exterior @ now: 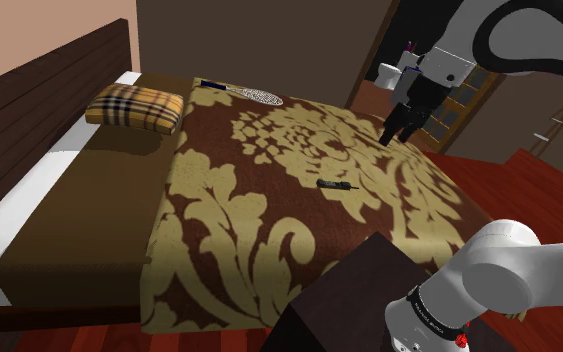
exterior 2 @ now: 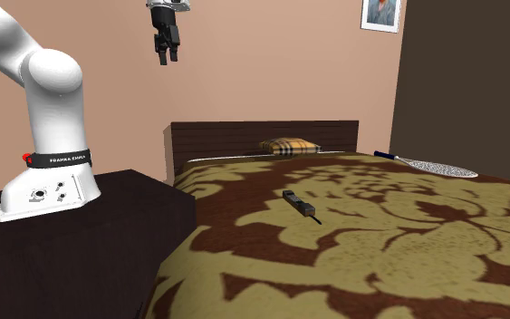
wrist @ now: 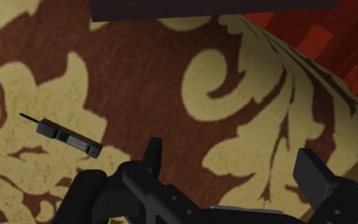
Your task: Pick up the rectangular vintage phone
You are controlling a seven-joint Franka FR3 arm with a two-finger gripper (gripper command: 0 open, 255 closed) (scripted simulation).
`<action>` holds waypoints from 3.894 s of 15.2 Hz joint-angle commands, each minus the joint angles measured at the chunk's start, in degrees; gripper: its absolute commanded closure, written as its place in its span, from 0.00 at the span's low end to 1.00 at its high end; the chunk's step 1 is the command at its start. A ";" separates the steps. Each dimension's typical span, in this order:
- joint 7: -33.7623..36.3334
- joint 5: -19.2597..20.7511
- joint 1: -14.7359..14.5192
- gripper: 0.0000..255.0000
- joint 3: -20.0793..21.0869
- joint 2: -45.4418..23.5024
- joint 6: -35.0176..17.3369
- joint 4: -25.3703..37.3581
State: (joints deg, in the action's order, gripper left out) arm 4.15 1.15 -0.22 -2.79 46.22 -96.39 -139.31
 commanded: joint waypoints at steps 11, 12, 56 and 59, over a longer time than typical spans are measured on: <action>-21.36 8.88 0.88 0.00 -13.52 -4.28 -13.04 -9.03; -23.50 9.69 0.91 0.00 -14.97 -5.41 -14.56 -9.39; -116.14 -27.96 18.52 0.00 -19.76 -103.65 -41.43 53.32; -116.23 -28.35 19.01 0.00 -19.18 -105.61 -42.32 54.47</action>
State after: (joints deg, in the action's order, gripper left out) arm -112.13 -27.08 18.56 -22.19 -58.45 -138.53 -85.67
